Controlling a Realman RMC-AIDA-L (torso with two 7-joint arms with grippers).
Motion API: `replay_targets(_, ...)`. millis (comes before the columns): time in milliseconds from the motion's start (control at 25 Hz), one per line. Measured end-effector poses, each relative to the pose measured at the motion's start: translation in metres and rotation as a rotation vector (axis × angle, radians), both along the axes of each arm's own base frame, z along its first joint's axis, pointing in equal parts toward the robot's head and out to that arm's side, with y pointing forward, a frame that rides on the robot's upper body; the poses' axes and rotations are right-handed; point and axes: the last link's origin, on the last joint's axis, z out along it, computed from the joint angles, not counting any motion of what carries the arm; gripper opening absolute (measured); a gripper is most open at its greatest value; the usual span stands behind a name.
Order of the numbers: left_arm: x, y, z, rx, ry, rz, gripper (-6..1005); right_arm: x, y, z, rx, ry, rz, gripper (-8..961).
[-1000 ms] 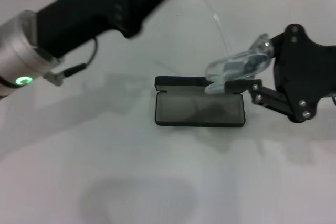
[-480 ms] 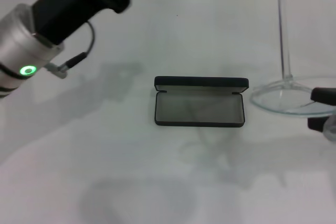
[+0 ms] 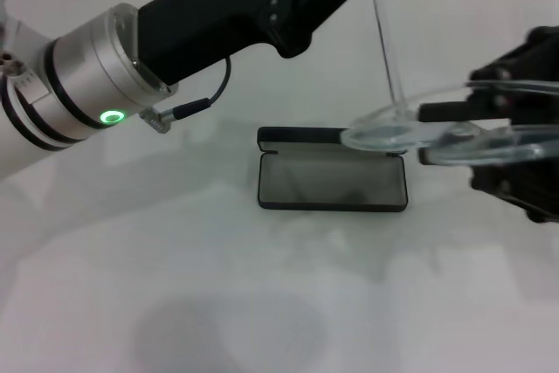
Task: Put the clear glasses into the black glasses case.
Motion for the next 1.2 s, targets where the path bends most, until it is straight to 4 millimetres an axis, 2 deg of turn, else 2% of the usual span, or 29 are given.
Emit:
replay_targets(320, 0.004, -0.005, -0.001, -0.006, -0.004, -0.04, 150, -0.002, 0.016, -0.011, 0.037, -0.055, -0.078, 117)
replay_targets(640, 0.011, -0.013, -0.005, -0.018, 0.012, -0.118, 150, -0.001, 0.026, -0.012, 0.082, -0.066, -0.138, 117)
replay_targets(1200, 0.012, -0.013, -0.004, -0.006, 0.024, -0.127, 151, 0.001, 0.024, -0.014, 0.073, -0.07, -0.14, 118)
